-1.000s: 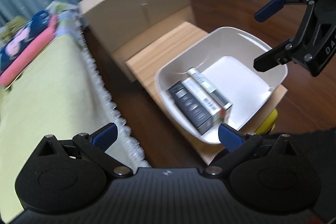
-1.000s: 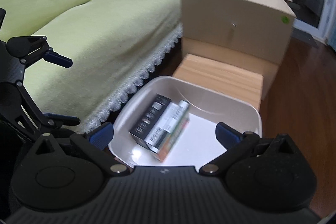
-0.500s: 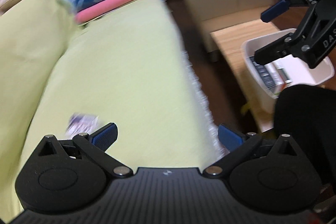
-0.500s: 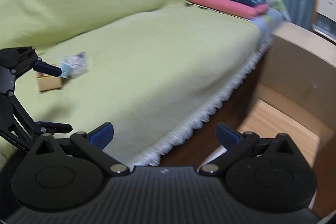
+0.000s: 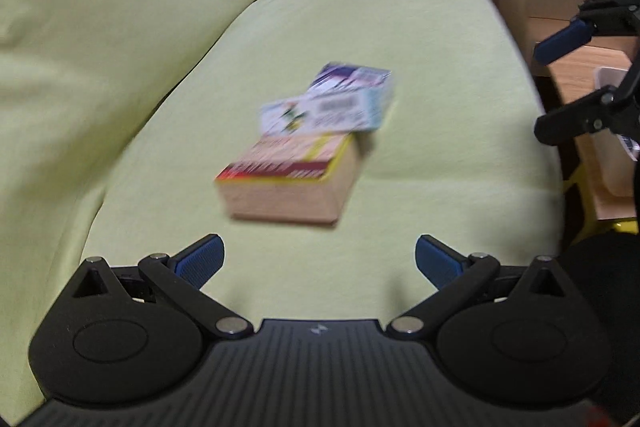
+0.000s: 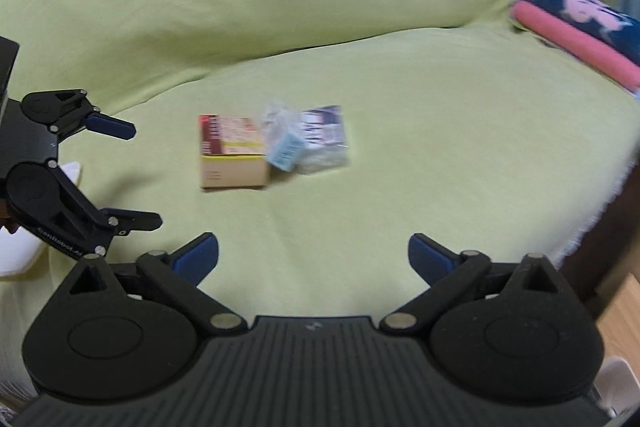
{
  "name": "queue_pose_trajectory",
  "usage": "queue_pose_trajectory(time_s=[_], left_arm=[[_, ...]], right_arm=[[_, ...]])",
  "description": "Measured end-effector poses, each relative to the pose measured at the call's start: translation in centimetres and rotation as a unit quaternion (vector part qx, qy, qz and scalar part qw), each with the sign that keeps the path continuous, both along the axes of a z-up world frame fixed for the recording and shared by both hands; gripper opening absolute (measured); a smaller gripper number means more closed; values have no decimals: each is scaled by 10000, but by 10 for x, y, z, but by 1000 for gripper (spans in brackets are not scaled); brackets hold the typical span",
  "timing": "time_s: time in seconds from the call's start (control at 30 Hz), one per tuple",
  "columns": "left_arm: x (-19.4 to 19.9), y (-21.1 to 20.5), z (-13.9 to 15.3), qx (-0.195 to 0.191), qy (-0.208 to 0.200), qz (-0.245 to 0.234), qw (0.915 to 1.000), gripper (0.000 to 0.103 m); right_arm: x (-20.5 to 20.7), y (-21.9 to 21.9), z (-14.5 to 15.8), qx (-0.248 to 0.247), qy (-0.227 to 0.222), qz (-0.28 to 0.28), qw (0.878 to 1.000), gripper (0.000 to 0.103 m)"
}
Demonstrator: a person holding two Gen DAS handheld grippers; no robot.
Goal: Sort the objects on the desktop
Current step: 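Lift the right tool from the basin and move toward the sofa boxes, then close the right gripper on the pink-yellow medicine box and lift it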
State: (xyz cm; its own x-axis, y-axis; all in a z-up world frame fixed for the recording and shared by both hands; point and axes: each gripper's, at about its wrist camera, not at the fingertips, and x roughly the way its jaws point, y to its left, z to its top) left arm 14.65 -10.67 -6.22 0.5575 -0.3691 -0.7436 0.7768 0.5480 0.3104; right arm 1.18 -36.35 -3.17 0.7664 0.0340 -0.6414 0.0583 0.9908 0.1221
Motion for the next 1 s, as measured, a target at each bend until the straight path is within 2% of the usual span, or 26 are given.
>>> queue_pose_trajectory(time_s=[0.13,0.37,0.57,0.8,0.9,1.0], left_arm=[[6,16,-13,-68,180,-164,9997,103],[19,19,-31,64,414,-676,9968,103],[32,21,-35,-6,498,-951,9942,103],[38,25,-38,-84,600,-997,9932,103],[36,27,-39,-118,604,-983,9933,103],[33,28,-39,-142,607,-955,9935,103]], right_arm=[[35,27,0,-270,0,528,9982,73],[83,74,-7,-1250,-25,1218,9846,66],[99,109,-23,-2233,-137,1749,9588,66],[116,142,-50,-3322,-98,2160,9181,63],[125,147,-60,-3531,24,2191,9096,63],[130,148,-66,-3659,50,2191,9045,56]])
